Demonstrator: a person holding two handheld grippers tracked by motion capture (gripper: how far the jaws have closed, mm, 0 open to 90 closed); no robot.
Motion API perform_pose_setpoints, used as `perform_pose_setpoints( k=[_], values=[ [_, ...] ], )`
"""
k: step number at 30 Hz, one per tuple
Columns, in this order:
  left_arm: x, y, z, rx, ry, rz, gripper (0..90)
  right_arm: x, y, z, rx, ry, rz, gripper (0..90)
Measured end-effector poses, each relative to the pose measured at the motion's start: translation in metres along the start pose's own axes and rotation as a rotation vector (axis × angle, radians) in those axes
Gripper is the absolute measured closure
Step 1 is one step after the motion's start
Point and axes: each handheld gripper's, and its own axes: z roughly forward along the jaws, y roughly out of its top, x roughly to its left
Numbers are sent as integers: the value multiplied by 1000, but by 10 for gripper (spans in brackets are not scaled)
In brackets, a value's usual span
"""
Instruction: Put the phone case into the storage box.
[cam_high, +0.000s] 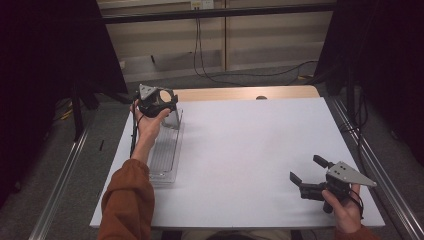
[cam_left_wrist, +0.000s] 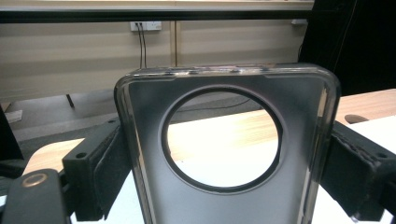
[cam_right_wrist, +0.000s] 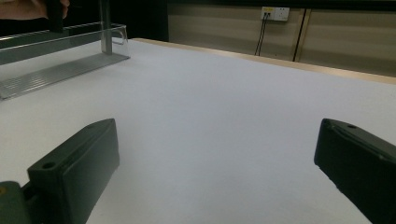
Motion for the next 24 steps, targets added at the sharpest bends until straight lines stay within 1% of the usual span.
perform_pose_setpoints(
  k=[3, 5, 6, 8, 9, 10, 13, 17, 18, 20, 21, 23, 24],
  values=[
    [1, 0, 0, 0, 3, -1, 114, 0, 0, 0, 3, 7, -5, 0],
    [2, 0, 0, 3, 4, 6, 114, 0, 0, 0, 1, 5, -5, 0],
    [2, 0, 0, 8, 16, 2, 114, 0, 0, 0, 0, 6, -5, 0],
    [2, -1, 0, 9, 3, 0, 114, 0, 0, 0, 3, 10, -10, 0],
    [2, -1, 1, 18, 13, 11, 113, 0, 0, 0, 3, 11, -10, 0],
    [1, -2, 1, 14, 17, 7, 113, 0, 0, 1, 2, 9, -9, 0],
    [1, -2, 2, 18, 25, 18, 113, 0, 0, 1, 3, 11, -10, 0],
    [0, -2, 2, 16, 32, 10, 111, 0, 0, 1, 3, 12, -9, 0],
    [0, -2, 3, 14, 35, 0, 109, 0, 0, 1, 4, 13, -9, 0],
    [0, -2, 3, 14, 40, -6, 107, 0, 0, 1, 4, 15, -9, 0],
    [0, -2, 4, 15, 39, 3, 106, 1, 0, 0, 4, 16, -9, 0],
    [-1, -2, 5, 18, 53, 0, 103, 1, 0, 0, 4, 17, -8, 0],
    [-1, -2, 6, 17, 47, -4, 101, 1, 0, 1, 4, 17, -8, 0]
  ],
)
